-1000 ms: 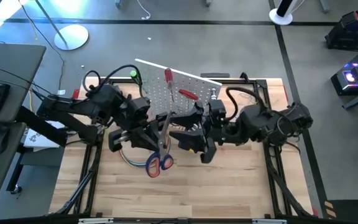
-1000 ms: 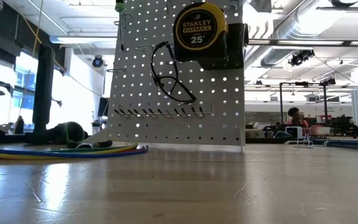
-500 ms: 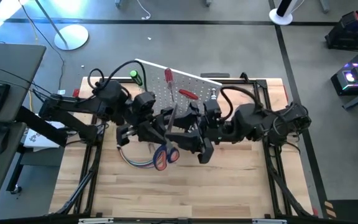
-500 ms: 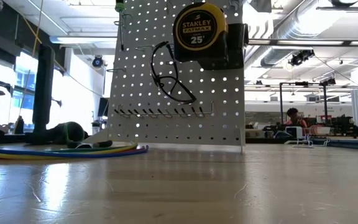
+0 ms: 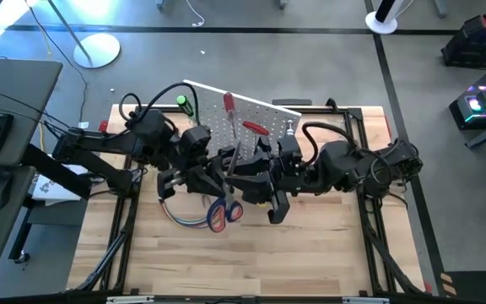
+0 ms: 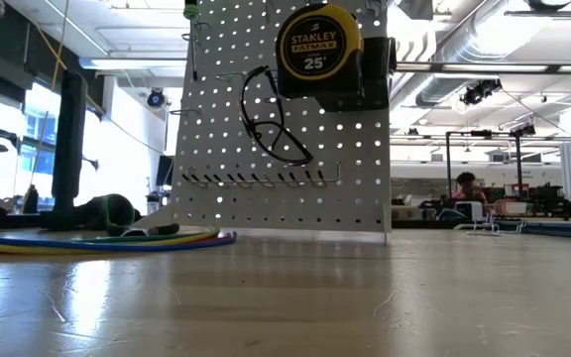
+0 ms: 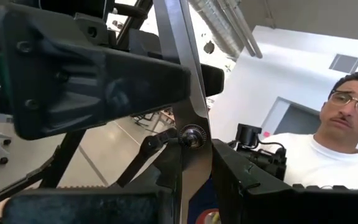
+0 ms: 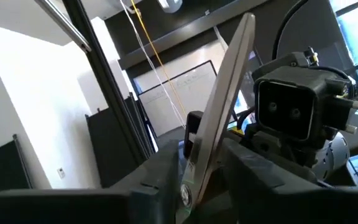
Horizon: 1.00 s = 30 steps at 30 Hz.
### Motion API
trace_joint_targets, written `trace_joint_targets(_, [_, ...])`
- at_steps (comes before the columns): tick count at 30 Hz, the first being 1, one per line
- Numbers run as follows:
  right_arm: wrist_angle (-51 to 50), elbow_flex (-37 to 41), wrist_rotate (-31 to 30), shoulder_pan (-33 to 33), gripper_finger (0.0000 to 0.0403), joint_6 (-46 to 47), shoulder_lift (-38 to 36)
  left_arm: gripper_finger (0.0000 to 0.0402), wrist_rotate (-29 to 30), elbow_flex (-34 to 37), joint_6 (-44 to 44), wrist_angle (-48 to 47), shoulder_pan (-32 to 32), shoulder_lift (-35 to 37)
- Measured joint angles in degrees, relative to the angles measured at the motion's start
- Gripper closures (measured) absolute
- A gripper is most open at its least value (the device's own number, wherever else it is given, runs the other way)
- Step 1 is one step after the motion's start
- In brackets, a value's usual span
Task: Hang tools onto peg board
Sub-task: Hang the scissors on the peg board
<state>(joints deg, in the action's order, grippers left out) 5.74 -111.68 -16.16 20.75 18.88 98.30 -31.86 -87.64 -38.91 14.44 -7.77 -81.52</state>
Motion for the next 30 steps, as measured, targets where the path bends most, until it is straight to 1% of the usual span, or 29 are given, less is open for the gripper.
trace_joint_targets(3, [-0.3, 0.0, -0.73, 0.02, 0.0324, -0.49, 0.0, 0.0352, 0.04, 0.0, 0.02, -0.09, 0.0, 0.0])
trace_joint_targets(6, [0.12, 0.0, -0.39, 0.1, 0.0381, -1.12, -0.07, 0.0353, 0.16, 0.0, 0.14, 0.08, 0.0, 0.01])
trace_joint_targets(7, [0.06, 0.0, -0.35, 0.11, 0.0389, -1.3, -0.19, 0.0356, 0.29, 0.0, -0.36, 0.09, 0.0, 0.04])
trace_joint_targets(9, [0.09, -0.01, -0.36, 0.11, 0.039, -1.02, -0.31, 0.0365, 0.58, 0.0, -2.77, -0.03, 0.3, 0.05])
trace_joint_targets(10, [0.01, -0.07, -0.75, 0.11, 0.0393, -1.15, -0.34, 0.036, 0.9, 0.0, -4.24, -0.34, 0.49, 0.07])
trace_joint_targets(15, [-1.87, 0.02, -2.09, 0.34, 0.0398, -2.68, -1.12, 0.0292, 2.15, 0.0, -5.89, -1.59, 1.98, 0.64])
trace_joint_targets(19, [-4.18, 0.02, -5.73, 0.97, 0.04, -3.78, -2.83, 0.0262, 2.16, 0.0, -4.1, -2.2, 3.54, 2.26])
trace_joint_targets(22, [-5.39, 0.0, -8.38, 1.84, 0.04, -4.59, -3.61, 0.0256, 0.62, 0.0, -1.27, -6.71, 5.19, 4.35])
trace_joint_targets(25, [-7.2, 0.01, -11.64, 2.85, 0.0401, -6.31, -3.76, 0.0254, 0.76, 0.0, 2.19, -15.49, 6.42, 7.49])
trace_joint_targets(27, [-7.27, 0.02, -14.14, 3.39, 0.0401, -8.45, -4.08, 0.0254, 3.09, 0.0, 5.42, -21.05, 6.42, 9.86])
trace_joint_targets(29, [-5.75, 0.02, -18.24, 4.1, 0.0402, -11.09, -4.57, 0.0253, 7.89, 0.41, 8.24, -23.3, 4.98, 12.06])
trace_joint_targets(30, [-3.18, 0.02, -20.66, 4.33, 0.0402, -12.93, -4.61, 0.0253, 10.85, 0.95, 9.77, -23.19, 3.92, 13.14])
